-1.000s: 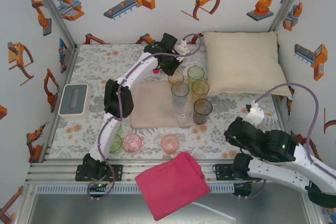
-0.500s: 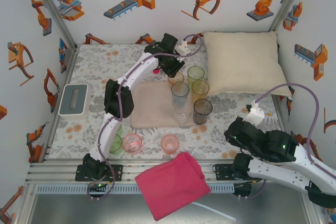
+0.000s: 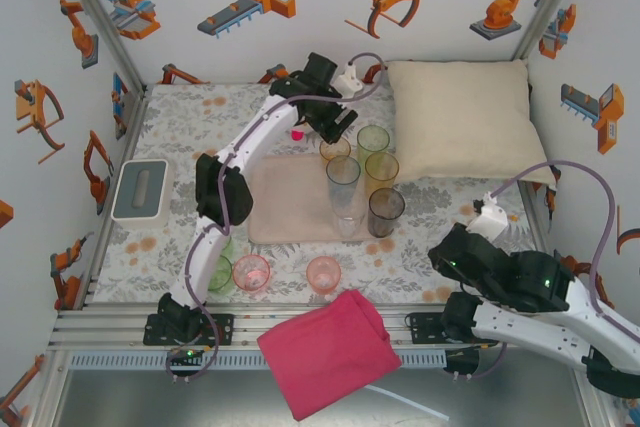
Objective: Place the glasses into the tray
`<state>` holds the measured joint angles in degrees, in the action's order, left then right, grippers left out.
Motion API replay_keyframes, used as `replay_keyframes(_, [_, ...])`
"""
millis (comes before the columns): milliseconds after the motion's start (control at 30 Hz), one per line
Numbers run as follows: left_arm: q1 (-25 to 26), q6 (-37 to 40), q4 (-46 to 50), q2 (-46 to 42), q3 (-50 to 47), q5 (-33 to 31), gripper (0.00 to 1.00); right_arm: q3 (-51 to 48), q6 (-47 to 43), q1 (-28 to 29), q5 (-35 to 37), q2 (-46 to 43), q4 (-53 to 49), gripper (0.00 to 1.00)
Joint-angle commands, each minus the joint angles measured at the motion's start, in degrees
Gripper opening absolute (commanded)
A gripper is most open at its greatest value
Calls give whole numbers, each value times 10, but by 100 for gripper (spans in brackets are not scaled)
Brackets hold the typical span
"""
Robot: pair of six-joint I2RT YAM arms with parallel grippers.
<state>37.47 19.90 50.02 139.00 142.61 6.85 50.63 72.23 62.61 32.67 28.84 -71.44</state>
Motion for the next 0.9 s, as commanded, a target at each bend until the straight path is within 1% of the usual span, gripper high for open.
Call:
replay_keyframes(0, [-3,-8,32,-49,14,0,77,-1,6,2,27,-7,9,24])
replay_keyframes(133, [-8,-20,63,-81,13,7,81,2,6,2,29,-4,15,24])
replay_keyframes(200, [-11,-24,79,-102,7,8,84,3,-14,2,26,1,25,24])
replay_keyframes(300, [-20,-32,109,-147,-9,11,87,6,-25,2,23,16,35,24])
replay_keyframes(400, [-29,-37,130,-211,-48,23,90,10,-38,2,25,34,45,25])
replay_keyframes(500, [-31,-28,144,-284,-105,34,95,16,-51,2,23,47,56,25])
replay_keyframes(633, [-22,-10,174,-372,-181,78,100,26,-61,2,9,55,63,25])
replay_keyframes(767, [7,2,184,-459,-293,102,100,37,-63,2,-14,55,53,25])
replay_keyframes(867, [32,2,180,-507,-377,108,100,30,-57,2,-34,50,50,25])
